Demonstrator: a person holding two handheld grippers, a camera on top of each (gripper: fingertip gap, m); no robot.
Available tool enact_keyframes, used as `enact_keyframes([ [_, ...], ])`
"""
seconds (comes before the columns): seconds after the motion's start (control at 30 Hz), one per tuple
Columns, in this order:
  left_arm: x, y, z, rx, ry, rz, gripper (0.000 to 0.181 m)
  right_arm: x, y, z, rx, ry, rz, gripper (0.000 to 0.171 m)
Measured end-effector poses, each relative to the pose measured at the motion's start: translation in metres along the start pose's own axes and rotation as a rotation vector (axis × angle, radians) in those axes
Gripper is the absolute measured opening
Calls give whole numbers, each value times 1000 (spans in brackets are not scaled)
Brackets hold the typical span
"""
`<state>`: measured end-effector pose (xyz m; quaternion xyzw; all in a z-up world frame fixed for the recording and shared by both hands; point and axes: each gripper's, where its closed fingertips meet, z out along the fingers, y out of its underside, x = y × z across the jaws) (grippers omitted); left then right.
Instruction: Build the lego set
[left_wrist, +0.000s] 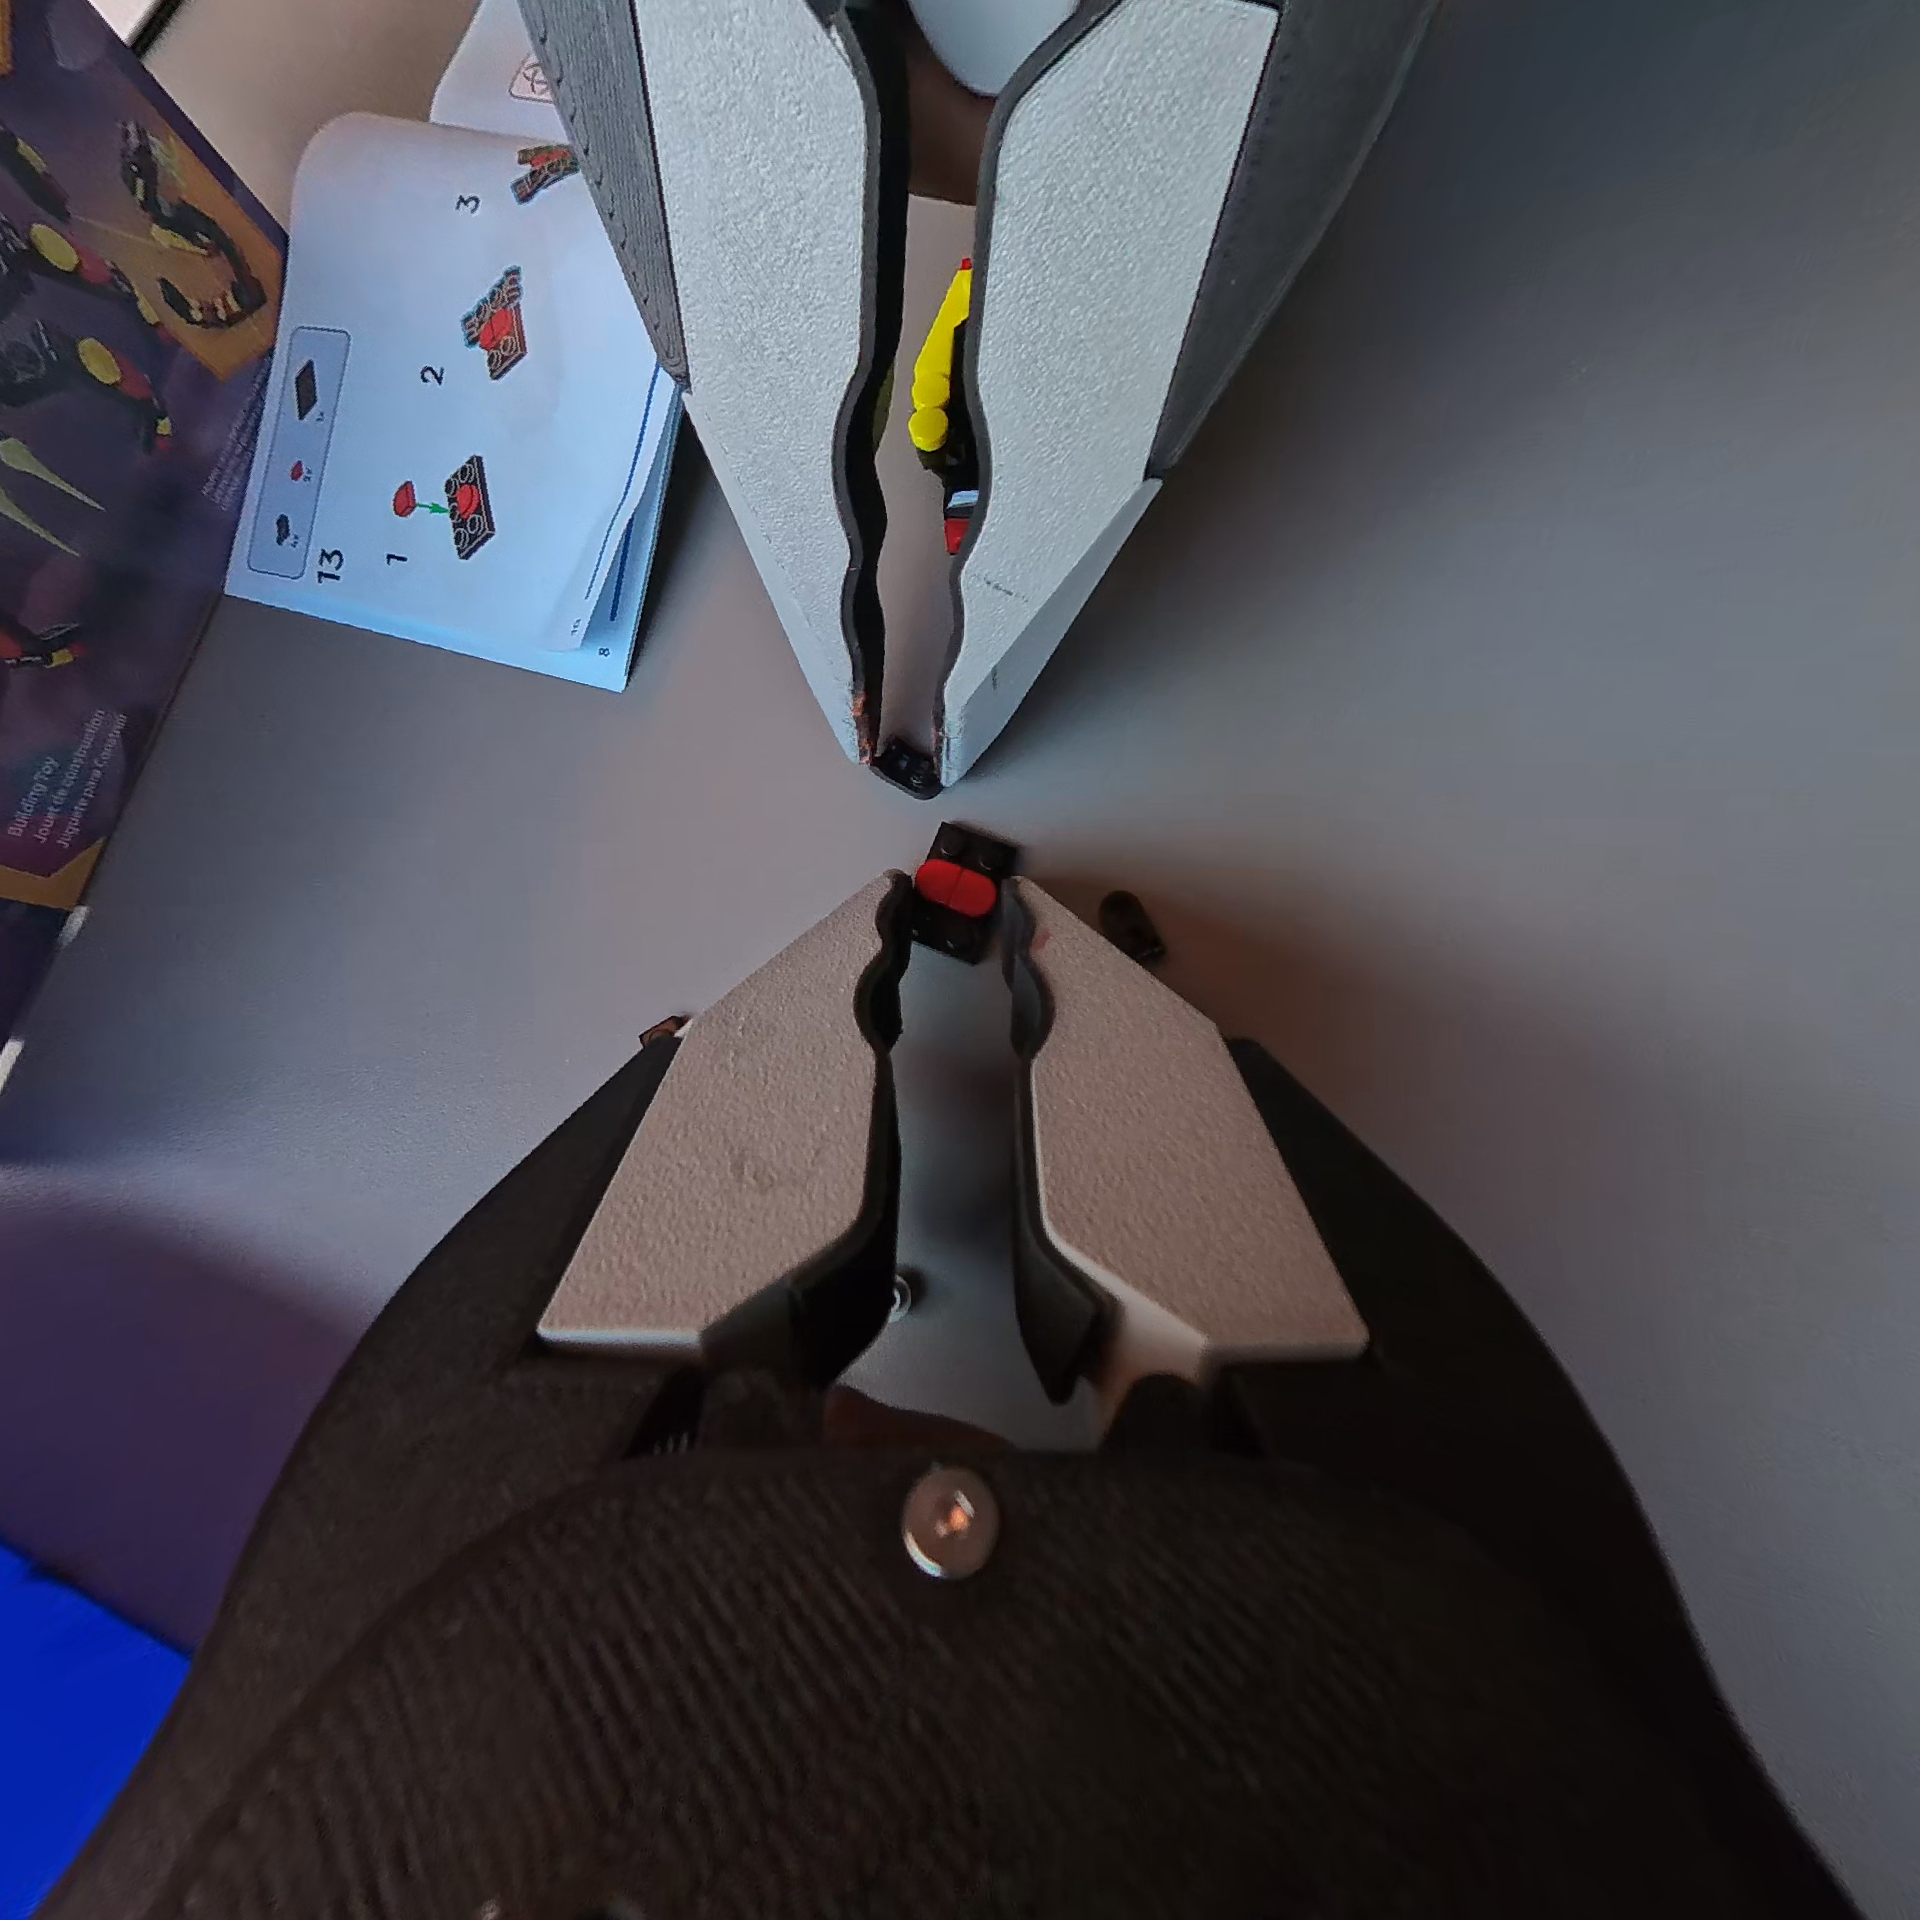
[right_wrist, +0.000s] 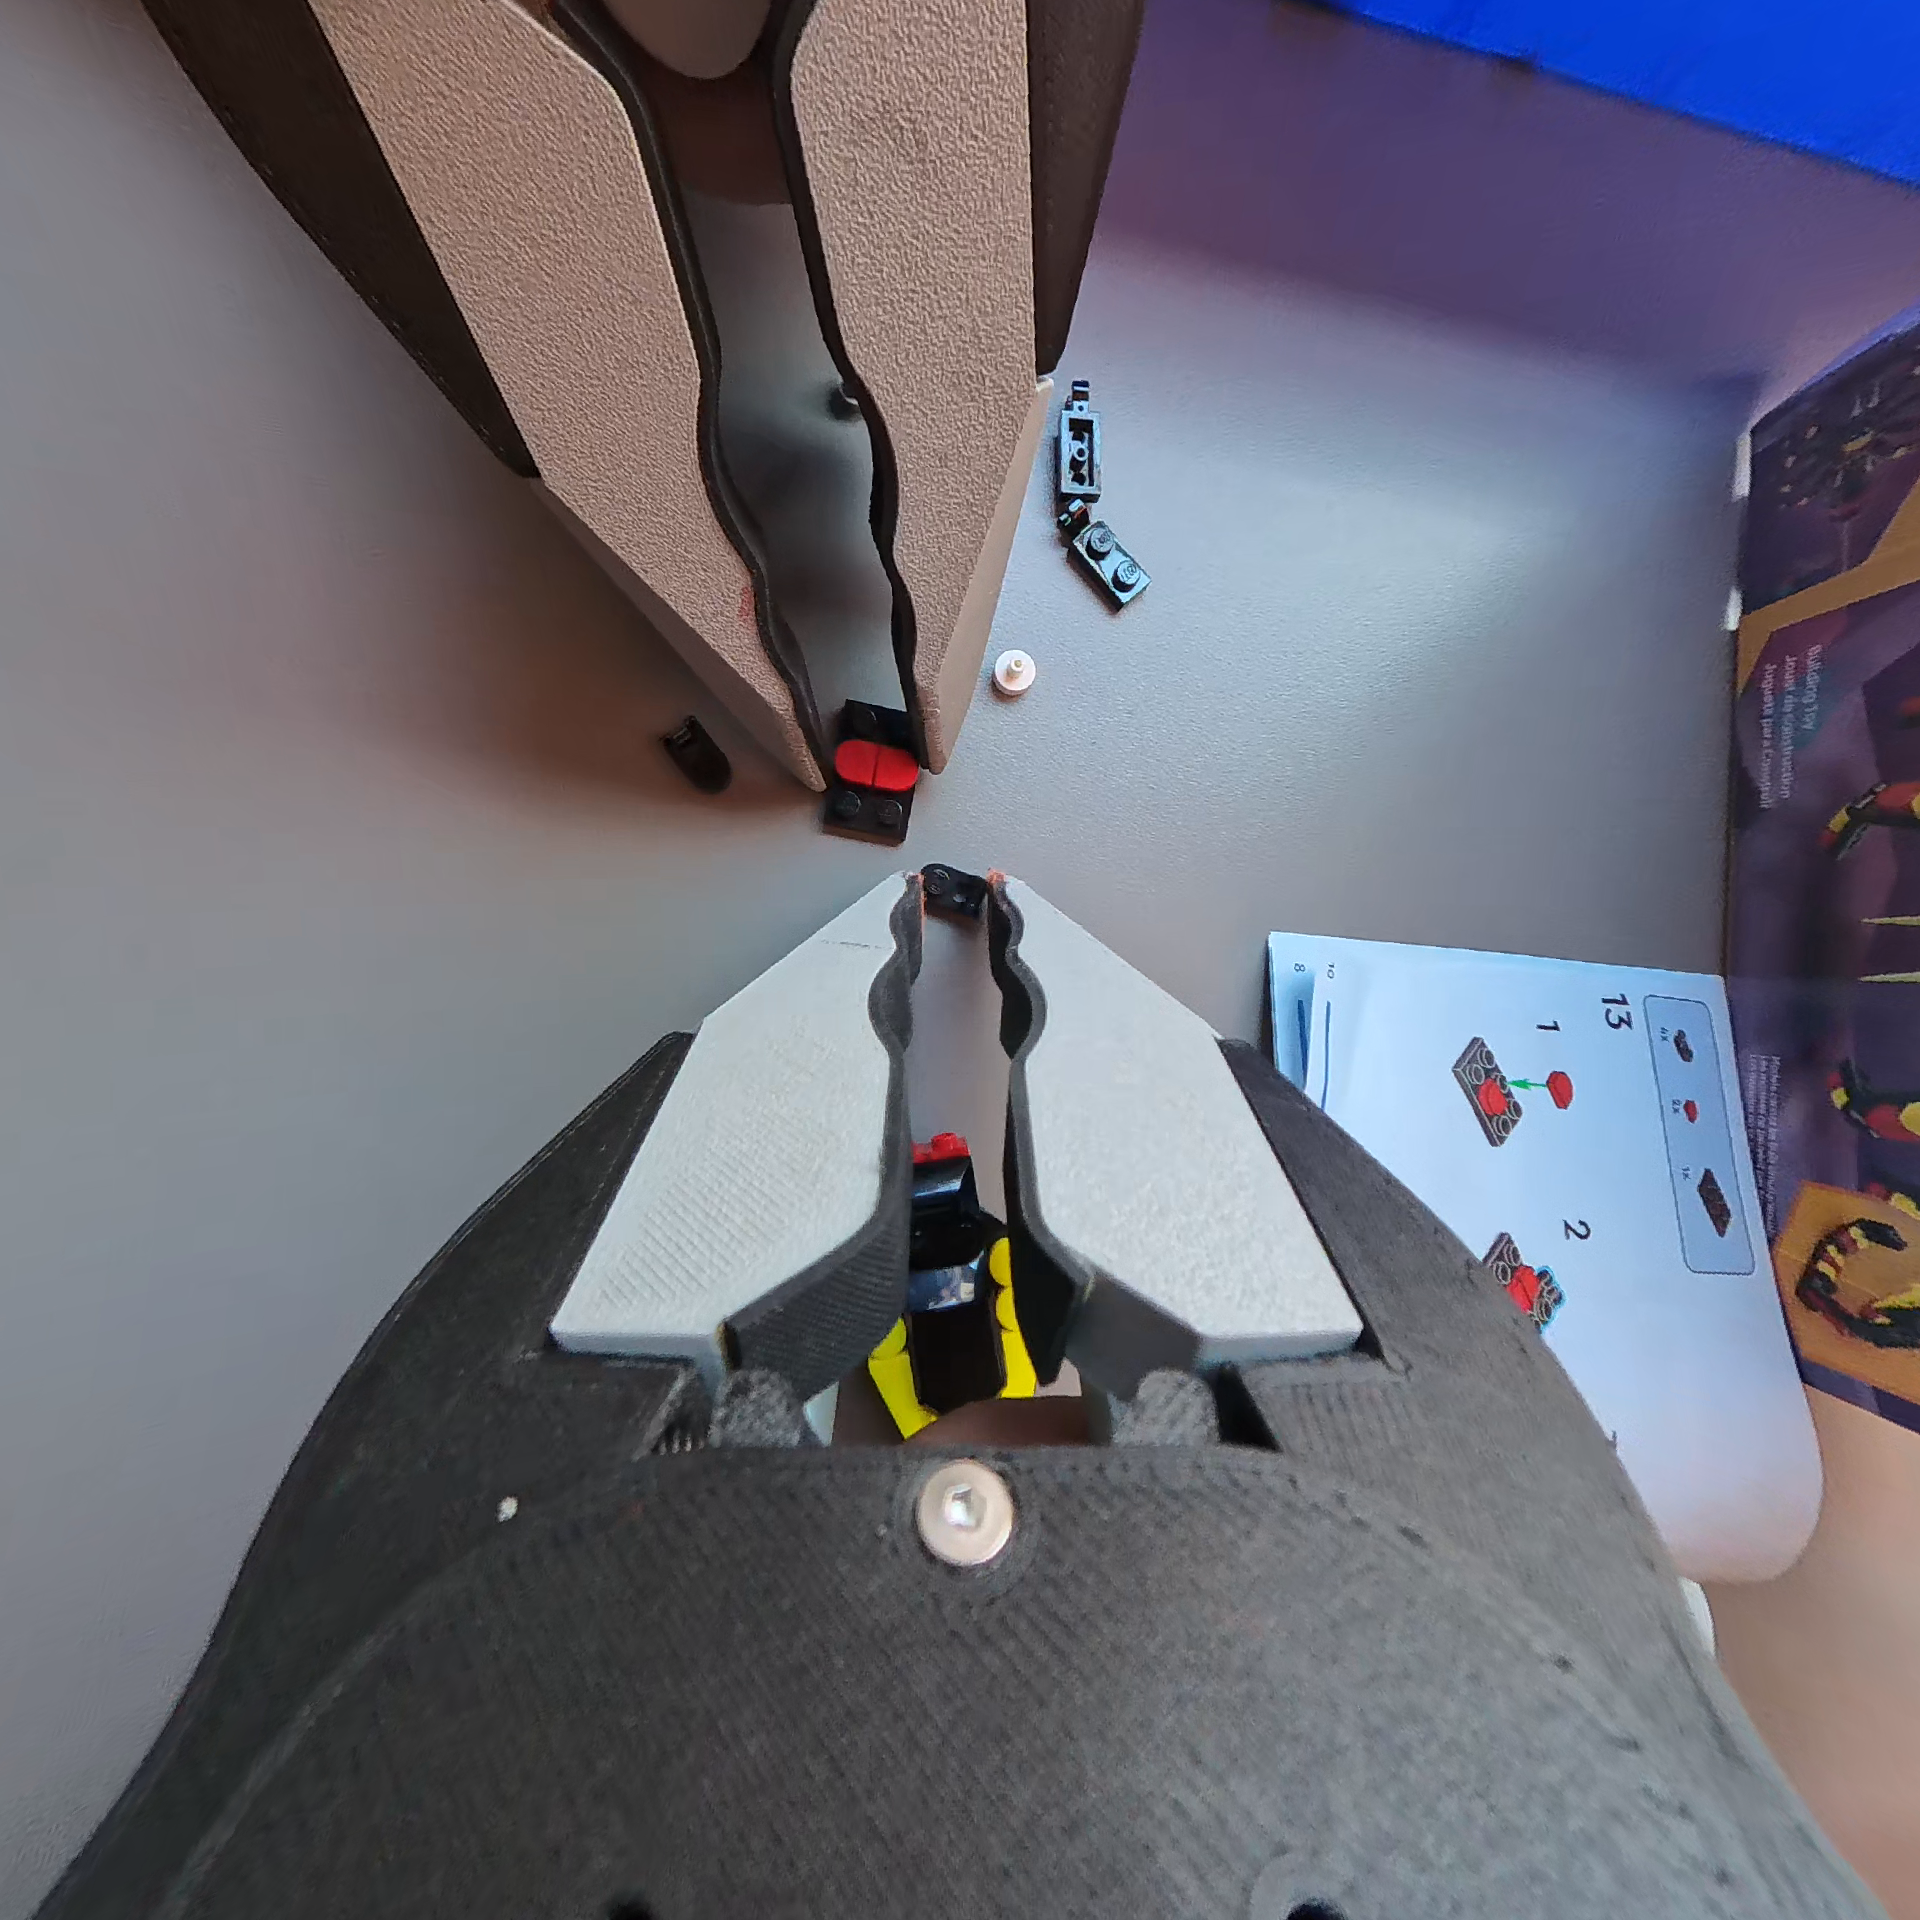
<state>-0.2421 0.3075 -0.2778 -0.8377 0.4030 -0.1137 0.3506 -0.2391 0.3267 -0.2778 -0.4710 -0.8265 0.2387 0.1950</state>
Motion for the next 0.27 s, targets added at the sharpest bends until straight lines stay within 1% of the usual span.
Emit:
enact_keyframes([
  [0.27,0,0,0,-1,0,-1,15,-1,-2,-2,16,-22,31,12],
])
